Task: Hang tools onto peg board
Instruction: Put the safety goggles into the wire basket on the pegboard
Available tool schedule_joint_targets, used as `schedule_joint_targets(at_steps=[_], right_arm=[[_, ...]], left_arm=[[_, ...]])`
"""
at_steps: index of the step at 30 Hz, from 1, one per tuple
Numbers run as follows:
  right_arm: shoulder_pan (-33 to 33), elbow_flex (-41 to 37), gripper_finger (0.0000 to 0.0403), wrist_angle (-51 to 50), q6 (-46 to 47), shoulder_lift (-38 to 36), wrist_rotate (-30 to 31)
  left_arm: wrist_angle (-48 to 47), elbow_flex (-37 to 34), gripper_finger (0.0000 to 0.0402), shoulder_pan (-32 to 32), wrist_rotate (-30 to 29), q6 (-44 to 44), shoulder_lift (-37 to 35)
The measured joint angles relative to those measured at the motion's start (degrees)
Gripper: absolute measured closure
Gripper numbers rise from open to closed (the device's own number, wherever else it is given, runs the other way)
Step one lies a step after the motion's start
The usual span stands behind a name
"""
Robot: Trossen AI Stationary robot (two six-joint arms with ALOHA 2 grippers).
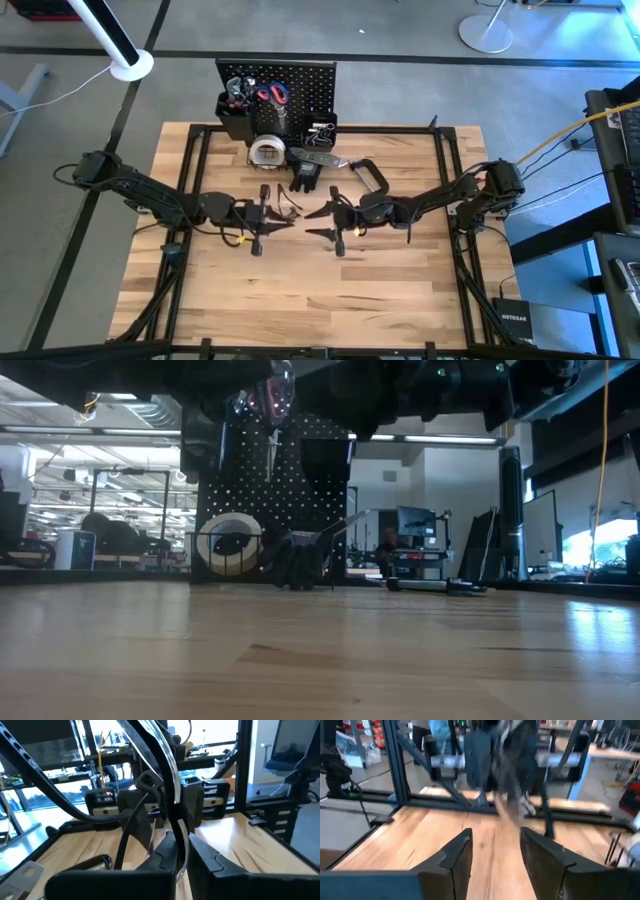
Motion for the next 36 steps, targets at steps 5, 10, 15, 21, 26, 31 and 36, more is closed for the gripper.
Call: schedule_joint_targets(at_steps=[5, 10, 15, 21, 26, 31, 36], right_arm=[[0.0, -0.02, 0.0255, 3.17, -1.53, 0.07, 0.25], [0.01, -0.02, 0.0264, 4.44, -1.59, 0.09, 0.22], [0.07, -0.02, 0.0265, 4.32, -1.59, 0.11, -0.16], [-0.02, 0.02, 0.0265, 4.72, -2.39, 0.31, -0.67], [0.0, 2.48, 0.0283, 5.24, -3.1, 2.63, -3.16], [-0.06, 4.13, 0.0341, 2.85, -3.65, 4.28, -3.56], [0.09, 4.16, 0.0391, 2.28, -7.52, 4.26, -3.62]], left_arm=[[0.7, 0.02, 0.0395, -0.03, 0.56, -0.26, 0.66], [2.27, -0.02, 0.0392, 0.02, 0.54, -1.25, 2.68], [4.34, -0.02, 0.0394, -0.02, 0.57, -1.43, 4.36], [5.8, -0.02, 0.0389, -0.01, 1.17, -1.7, 4.34], [6.83, -0.02, 0.0388, -0.02, 2.58, -1.74, 4.34], [5.88, -0.02, 0.0387, -0.12, 2.88, -2.0, 4.34], [5.43, -0.02, 0.0385, -0.13, 3.06, -3.42, 4.34]])
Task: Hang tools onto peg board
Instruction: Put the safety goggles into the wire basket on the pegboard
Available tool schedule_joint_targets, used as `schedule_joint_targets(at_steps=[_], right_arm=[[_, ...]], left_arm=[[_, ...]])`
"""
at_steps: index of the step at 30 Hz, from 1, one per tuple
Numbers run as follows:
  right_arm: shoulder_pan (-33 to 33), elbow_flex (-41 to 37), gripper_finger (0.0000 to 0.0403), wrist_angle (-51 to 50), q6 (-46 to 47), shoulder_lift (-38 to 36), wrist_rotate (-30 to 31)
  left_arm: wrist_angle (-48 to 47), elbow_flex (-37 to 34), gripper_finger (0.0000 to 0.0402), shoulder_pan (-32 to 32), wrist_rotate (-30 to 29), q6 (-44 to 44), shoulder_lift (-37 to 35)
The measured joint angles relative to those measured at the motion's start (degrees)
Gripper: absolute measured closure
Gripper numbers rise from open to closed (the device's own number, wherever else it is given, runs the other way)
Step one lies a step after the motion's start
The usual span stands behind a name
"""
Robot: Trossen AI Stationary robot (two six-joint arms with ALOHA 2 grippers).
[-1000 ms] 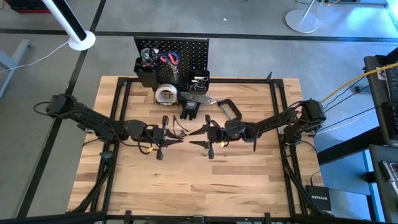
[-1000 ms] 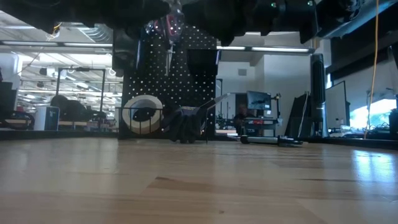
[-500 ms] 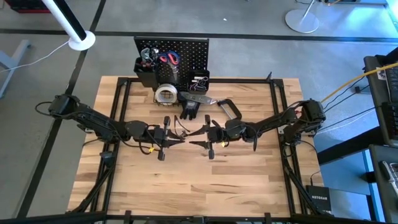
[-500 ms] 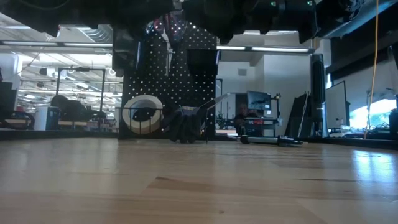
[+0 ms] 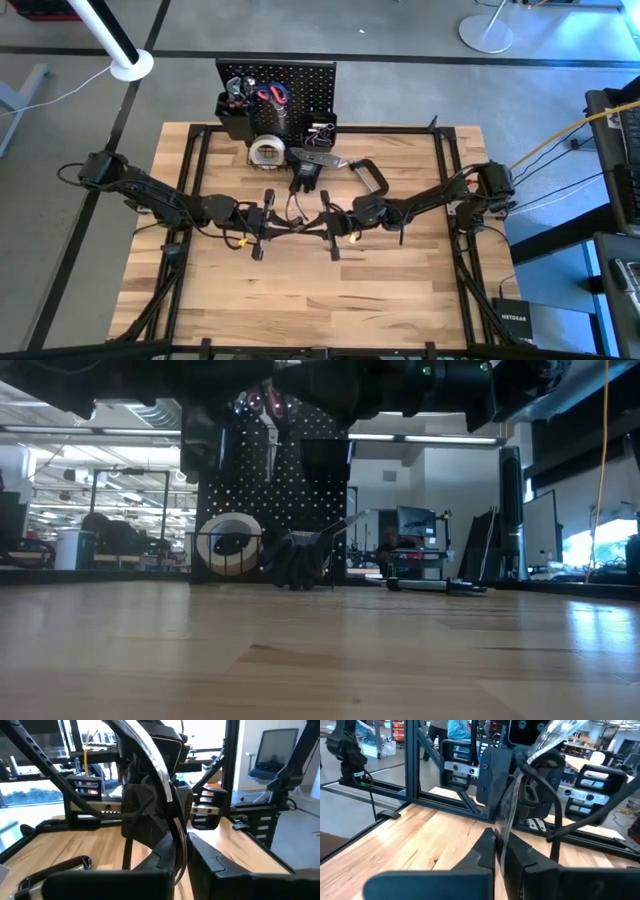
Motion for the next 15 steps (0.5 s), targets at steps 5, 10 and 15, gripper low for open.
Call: schedule_joint_targets(at_steps=[5, 10, 15], right_arm=[[0.54, 0.02, 0.0388, -0.44, 1.2, -0.09, 0.74], [1.12, 0.02, 0.0392, -4.36, 1.1, -1.18, 2.58], [1.03, 0.02, 0.0395, -13.23, -0.38, -3.91, 5.77]], left_arm=[[-1.53, 0.04, 0.0349, 0.09, -1.03, -1.53, -0.32], [-14.04, 0.04, 0.0281, -0.3, -1.07, -4.97, -4.05], [-28.15, 0.04, 0.0248, -0.3, -2.51, -5.2, -11.64]])
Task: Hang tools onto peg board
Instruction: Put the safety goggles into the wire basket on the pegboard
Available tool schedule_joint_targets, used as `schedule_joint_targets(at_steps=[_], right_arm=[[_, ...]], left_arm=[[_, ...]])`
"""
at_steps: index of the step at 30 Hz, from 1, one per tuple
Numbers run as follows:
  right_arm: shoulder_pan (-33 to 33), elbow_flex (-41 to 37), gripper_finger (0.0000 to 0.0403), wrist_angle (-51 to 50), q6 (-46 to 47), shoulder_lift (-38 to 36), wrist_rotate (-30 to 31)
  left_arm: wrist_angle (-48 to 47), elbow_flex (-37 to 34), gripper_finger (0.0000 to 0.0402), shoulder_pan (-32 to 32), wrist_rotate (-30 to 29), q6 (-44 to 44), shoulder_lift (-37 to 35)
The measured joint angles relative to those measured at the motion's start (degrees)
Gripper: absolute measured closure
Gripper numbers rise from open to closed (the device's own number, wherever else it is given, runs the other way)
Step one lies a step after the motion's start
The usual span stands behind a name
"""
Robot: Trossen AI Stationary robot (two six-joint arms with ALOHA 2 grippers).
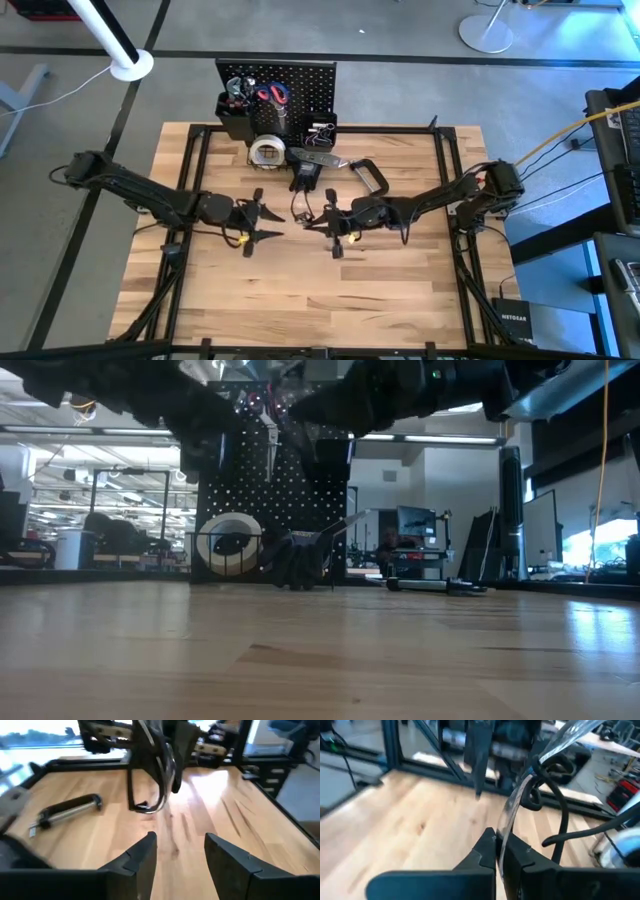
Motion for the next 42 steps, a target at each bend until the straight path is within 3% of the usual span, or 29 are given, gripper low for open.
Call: schedule_joint_targets(at_steps=[8, 22, 42], right_arm=[[0.0, 0.0, 0.0396, -8.02, -1.75, -0.55, 2.84], [0.07, 0.0, 0.0397, -5.82, -2.38, -0.16, 0.06], [0.07, 0.02, 0.0397, -2.93, -4.03, 2.97, -1.92]], left_arm=[[-2.14, 0.0, 0.0257, 0.07, -3.68, -0.99, -5.86], [12.28, 0.0, 0.026, 0.07, -1.71, -3.53, 4.36], [18.65, -0.02, 0.0262, 4.27, 0.71, -5.26, 4.65]])
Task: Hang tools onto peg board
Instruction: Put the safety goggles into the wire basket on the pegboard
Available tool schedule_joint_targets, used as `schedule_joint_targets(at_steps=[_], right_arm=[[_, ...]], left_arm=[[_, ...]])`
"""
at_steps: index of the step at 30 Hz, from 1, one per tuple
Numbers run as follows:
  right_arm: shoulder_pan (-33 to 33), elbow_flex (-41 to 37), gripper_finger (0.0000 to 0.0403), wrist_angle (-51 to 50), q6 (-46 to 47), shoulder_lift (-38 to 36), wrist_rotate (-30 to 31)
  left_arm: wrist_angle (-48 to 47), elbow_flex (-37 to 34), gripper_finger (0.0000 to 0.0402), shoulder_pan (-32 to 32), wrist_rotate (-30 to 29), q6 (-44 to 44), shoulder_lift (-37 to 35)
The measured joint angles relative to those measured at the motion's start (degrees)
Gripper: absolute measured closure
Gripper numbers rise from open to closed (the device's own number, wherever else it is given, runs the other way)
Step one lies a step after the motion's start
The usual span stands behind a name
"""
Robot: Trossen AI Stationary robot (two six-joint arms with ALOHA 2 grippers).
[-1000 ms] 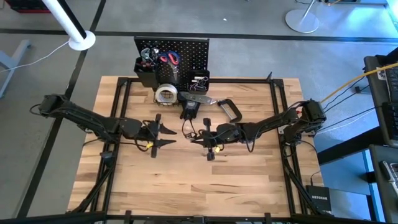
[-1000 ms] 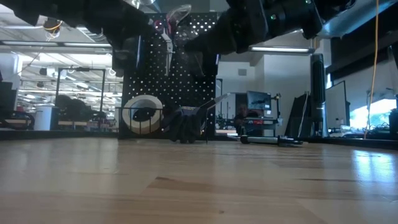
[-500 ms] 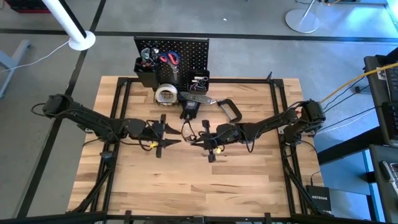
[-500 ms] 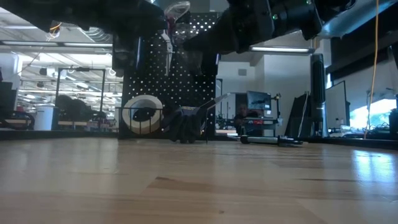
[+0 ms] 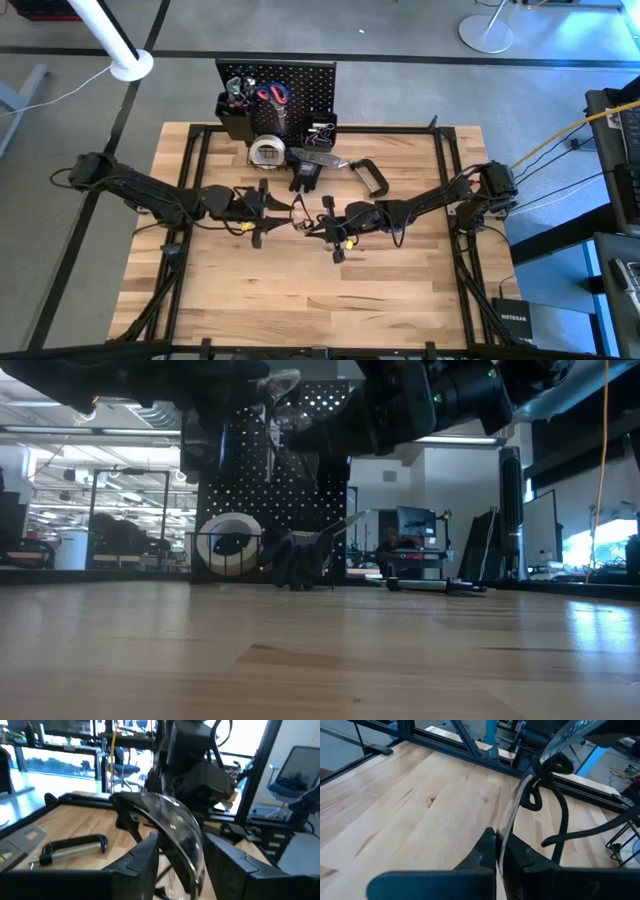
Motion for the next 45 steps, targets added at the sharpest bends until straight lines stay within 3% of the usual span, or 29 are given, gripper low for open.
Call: schedule_joint_targets(at_steps=[4, 10, 15, 20, 29, 34, 45], right_arm=[[0.0, 0.0, 0.0397, 0.27, -0.15, 0.0, 0.1], [-0.11, -0.17, 0.0384, -0.52, -0.37, 0.0, 0.95], [-0.02, -0.15, 0.0363, -0.56, 1.63, -0.35, 6.39], [1.04, 0.16, 0.0323, -7.65, 1.42, -7.99, 13.58], [1.46, -0.12, 0.0254, -23.09, 4.56, -19.16, 10.7], [1.44, -2.54, 0.0245, -15.96, 3.35, -17.77, 7.33], [1.44, -3.85, 0.0248, -15.72, 7.4, -11.36, 7.78]], left_arm=[[2.93, 0.0, 0.0292, 0.01, 0.14, 2.35, 1.23], [3.67, 0.04, 0.0387, -0.1, 1.38, 5.73, 2.77], [3.94, 0.04, 0.0393, -0.86, 0.64, 6.57, 1.97], [3.71, 0.0, 0.0398, -3.5, -0.97, 9.7, -1.68], [6.43, -0.63, 0.04, -6.96, -1.33, 13.97, -7.19], [6.78, -1.21, 0.04, -6.89, -1.59, 13.31, -7.26], [-10.18, -1.42, 0.0401, -4.97, -1.99, 4.95, -7.16]])
